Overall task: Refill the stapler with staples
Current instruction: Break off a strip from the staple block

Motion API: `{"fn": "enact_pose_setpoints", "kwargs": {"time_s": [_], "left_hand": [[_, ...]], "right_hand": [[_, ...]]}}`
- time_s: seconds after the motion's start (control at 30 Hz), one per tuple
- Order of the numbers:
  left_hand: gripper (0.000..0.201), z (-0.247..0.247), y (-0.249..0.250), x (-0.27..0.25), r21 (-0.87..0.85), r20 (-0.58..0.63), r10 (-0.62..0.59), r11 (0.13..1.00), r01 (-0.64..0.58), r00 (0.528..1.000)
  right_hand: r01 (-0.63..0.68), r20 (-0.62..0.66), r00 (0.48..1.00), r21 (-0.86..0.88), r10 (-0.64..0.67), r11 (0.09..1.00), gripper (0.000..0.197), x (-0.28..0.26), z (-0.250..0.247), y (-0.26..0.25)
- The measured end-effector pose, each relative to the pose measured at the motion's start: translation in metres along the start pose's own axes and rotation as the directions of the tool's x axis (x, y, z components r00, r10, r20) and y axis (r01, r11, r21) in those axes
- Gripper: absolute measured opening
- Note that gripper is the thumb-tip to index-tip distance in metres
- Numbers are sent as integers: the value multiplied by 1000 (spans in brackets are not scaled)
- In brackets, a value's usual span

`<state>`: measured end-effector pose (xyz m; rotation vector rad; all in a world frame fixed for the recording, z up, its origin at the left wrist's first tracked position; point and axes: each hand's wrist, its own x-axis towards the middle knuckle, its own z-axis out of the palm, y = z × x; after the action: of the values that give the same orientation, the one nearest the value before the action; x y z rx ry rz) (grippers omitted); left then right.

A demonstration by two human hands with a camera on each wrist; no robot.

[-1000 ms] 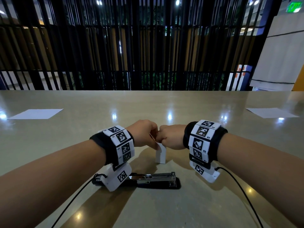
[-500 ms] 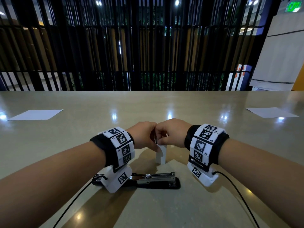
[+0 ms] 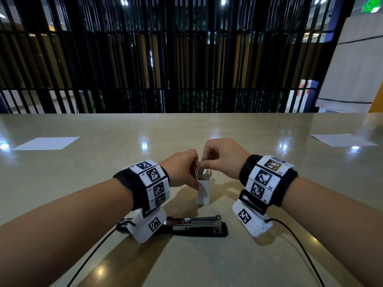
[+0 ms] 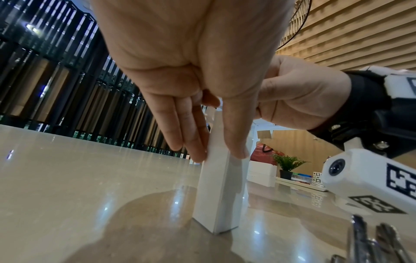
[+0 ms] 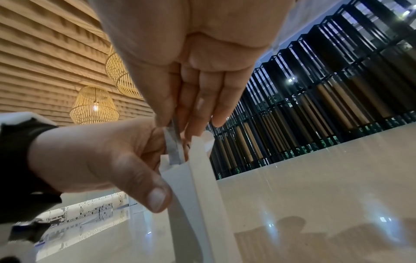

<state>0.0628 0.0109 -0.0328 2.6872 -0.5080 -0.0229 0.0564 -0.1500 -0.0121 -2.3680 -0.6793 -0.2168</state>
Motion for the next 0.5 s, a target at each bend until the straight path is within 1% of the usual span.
{"fn": "enact_pose_setpoints", "kwargs": {"time_s": [0.07, 0.13, 0.2, 0.27, 0.3, 0.33, 0.4, 0.47, 0.5], "left_hand": [[46, 0, 0, 0, -16, 9, -8, 1000, 8, 1000], [43, 0, -1, 1, -21, 22, -16, 1000, 17, 1000], [42, 0, -2, 2, -4, 31, -17, 1000, 17, 999], [41, 0, -2, 1, -6, 29, -12, 1000, 12, 1000], [39, 0, -2, 0, -12, 28, -7, 1000, 7, 1000], [37, -1, -2, -1, -23, 28, -1, 1000, 1, 1000], [34, -1, 0, -4, -52, 22, 22, 998, -20, 1000], [33, 0, 1, -5, -62, 6, 53, 997, -53, 999], [33, 0, 1, -6, -63, 1, 66, 996, -65, 998]], "right_hand": [[-10, -21, 1000, 100, 12, 995, 31, -1, 0, 3], [-21, -57, 998, 181, 32, 983, 30, -1, 0, 4], [-52, -99, 992, 275, 82, 960, 26, -2, -1, 3], [-101, -113, 982, 361, 151, 927, 34, -5, -4, 2], [-125, -110, 978, 354, 175, 927, 35, -8, -5, 3], [-151, -98, 977, 305, 188, 940, 33, -11, -7, 4], [-197, -21, 979, 113, 201, 974, 28, -18, -6, 8], [-185, 78, 979, -69, 191, 980, 28, -24, -2, 11], [-163, 110, 978, -117, 176, 980, 30, -26, 1, 12]]}}
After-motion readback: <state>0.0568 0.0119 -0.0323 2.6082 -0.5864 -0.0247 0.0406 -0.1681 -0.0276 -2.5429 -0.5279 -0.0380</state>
